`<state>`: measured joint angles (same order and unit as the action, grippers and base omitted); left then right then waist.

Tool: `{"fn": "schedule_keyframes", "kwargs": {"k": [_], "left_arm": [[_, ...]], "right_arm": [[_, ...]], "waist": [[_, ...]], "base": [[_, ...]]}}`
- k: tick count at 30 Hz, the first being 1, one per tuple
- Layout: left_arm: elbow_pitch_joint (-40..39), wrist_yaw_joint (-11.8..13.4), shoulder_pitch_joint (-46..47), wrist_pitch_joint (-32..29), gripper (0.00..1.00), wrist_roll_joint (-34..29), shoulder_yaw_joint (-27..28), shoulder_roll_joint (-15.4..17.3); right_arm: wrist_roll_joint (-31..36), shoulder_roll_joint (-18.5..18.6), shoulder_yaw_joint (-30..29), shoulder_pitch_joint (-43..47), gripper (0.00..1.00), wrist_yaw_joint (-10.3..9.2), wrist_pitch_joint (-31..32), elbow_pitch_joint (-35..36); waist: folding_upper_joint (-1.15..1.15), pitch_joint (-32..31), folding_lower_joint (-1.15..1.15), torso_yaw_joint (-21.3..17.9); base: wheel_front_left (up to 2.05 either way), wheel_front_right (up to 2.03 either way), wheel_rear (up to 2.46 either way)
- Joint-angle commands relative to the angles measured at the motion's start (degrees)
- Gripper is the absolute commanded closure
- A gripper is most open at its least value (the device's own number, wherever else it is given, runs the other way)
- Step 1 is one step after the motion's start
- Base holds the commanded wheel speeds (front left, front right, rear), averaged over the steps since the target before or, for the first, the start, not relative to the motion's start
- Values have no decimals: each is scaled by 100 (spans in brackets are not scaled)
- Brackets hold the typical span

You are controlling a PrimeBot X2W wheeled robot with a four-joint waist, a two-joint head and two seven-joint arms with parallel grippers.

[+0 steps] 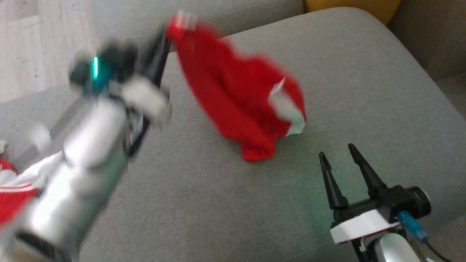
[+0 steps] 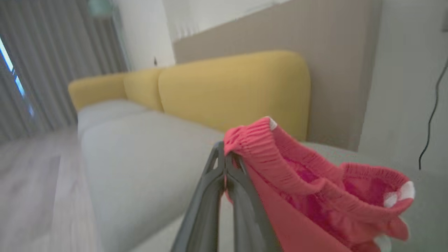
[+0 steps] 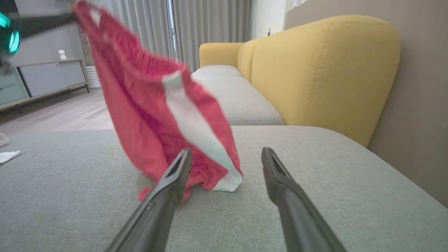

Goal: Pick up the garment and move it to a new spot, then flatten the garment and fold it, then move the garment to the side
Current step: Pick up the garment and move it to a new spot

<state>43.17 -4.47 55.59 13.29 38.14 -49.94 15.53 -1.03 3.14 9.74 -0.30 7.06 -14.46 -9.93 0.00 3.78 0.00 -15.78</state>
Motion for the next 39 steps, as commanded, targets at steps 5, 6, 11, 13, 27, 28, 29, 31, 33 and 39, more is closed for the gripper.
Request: {"fn": "schedule_keyframes", "kwargs": {"k": [5,6,11,13,27,28,29,31,33,39], "left_arm": [[-174,273,-1453,164,100,437,623,16],[-279,308,-1734,166,100,452,754,-20],[-993,426,-3023,169,0,218,1575,-260],[-1297,504,-3424,169,0,-115,1830,-335],[-4234,1109,-5991,170,0,-2356,3459,-1201],[-4369,1126,-6114,170,0,-2441,3499,-1220],[-4478,1147,-6234,171,0,-2529,3534,-1233],[-4624,1183,-6455,171,0,-2711,3581,-1247],[-4696,1211,-6644,171,0,-2821,3635,-1255],[-4666,1231,-6964,171,0,-3079,3724,-1261]], "right_arm": [[-1,-25,-118,31,0,43,-54,229],[16,-25,-160,54,0,43,-54,228],[110,-25,-256,175,0,43,-54,194],[128,-25,-272,227,0,43,-54,178],[-219,-26,-489,634,0,43,-54,124],[-233,-26,-492,686,0,43,-54,133],[-244,-26,-496,740,0,43,-54,144],[-283,-26,-499,847,0,43,-54,165],[-317,-26,-500,944,0,43,-54,183],[-346,-26,-409,1057,0,43,-54,222]], "waist": [[0,42,0,485],[0,29,0,594],[0,-138,0,1070],[0,-238,0,1228],[0,-784,0,1744],[0,-817,0,1756],[0,-850,0,1768],[0,-906,0,1790],[0,-958,0,1814],[0,-1089,0,1845]], "base": [[0,0,0],[0,0,0],[0,0,0],[0,0,0],[0,0,0],[0,0,0],[0,0,0],[0,0,0],[0,0,0],[0,0,0]]}}
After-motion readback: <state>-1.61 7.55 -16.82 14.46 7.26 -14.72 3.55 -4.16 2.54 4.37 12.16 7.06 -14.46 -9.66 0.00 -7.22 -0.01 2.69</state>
